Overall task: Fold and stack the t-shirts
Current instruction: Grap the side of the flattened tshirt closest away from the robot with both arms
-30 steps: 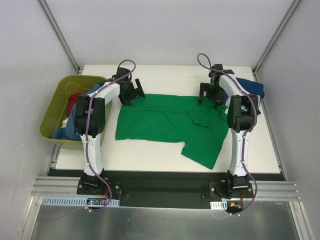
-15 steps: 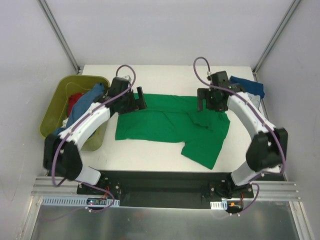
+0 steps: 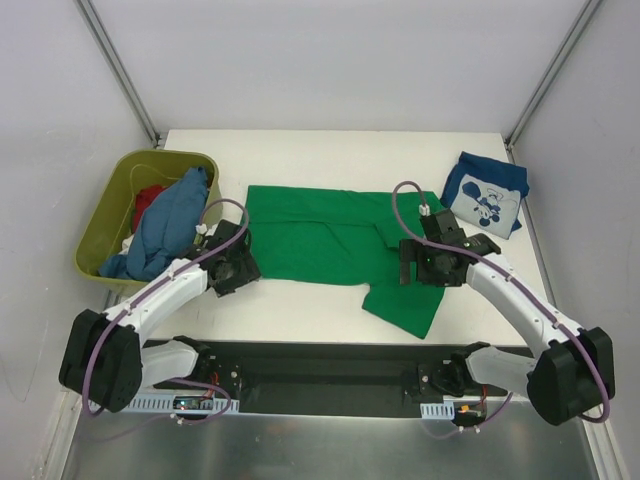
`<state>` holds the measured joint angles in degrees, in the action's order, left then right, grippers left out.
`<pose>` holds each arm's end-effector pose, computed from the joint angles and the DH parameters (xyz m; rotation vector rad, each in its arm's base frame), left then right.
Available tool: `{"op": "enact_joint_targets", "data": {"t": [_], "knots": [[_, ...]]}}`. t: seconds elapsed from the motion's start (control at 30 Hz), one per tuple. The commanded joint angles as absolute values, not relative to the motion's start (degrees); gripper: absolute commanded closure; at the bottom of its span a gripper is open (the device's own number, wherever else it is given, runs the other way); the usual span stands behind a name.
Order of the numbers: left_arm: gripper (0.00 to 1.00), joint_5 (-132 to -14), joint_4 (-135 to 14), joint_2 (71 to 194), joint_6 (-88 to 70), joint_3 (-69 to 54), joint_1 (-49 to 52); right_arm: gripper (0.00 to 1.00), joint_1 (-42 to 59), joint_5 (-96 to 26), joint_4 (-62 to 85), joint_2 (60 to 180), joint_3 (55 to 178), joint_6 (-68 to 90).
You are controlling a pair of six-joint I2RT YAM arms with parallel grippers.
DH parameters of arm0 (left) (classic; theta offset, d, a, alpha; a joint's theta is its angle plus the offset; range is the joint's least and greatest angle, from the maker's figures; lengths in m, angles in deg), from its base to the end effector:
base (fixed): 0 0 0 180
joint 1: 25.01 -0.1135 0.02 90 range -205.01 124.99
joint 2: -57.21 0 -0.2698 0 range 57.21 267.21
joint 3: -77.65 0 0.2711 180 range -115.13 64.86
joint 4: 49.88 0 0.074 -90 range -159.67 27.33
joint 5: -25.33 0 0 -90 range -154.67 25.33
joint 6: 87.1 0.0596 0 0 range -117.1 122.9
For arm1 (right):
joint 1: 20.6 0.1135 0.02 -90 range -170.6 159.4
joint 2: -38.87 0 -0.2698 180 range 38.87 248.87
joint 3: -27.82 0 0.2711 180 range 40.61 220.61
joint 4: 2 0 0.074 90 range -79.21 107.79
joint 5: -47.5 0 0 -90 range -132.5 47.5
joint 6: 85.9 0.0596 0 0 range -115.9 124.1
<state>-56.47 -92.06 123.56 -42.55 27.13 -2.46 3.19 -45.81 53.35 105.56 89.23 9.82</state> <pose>0.2277 -0.0854 0.1739 -0.5660 2.5267 -0.2611 0.2289 0.0972 0.2200 -0.3933 2.6002 0.1020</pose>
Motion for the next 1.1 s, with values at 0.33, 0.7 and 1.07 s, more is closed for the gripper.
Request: {"op": "enact_joint_targets", "data": {"t": [0.33, 0.7, 1.07], "knots": [[0.59, -47.09, -89.83, 142.81, -53.88, 16.35, -3.12, 0.03, 12.18, -47.77, 58.68, 102.06, 85.26, 14.73], [1.00, -50.08, -88.51, 145.54, -53.17, 18.55, -3.12, 0.01, 19.46, -43.81, 57.64, 105.10, 81.47, 18.25], [1.00, -50.70, -88.60, 144.31, -51.59, 18.02, -3.12, 0.36, 20.36, -49.27, 56.67, 123.94, 85.69, 20.71]]}}
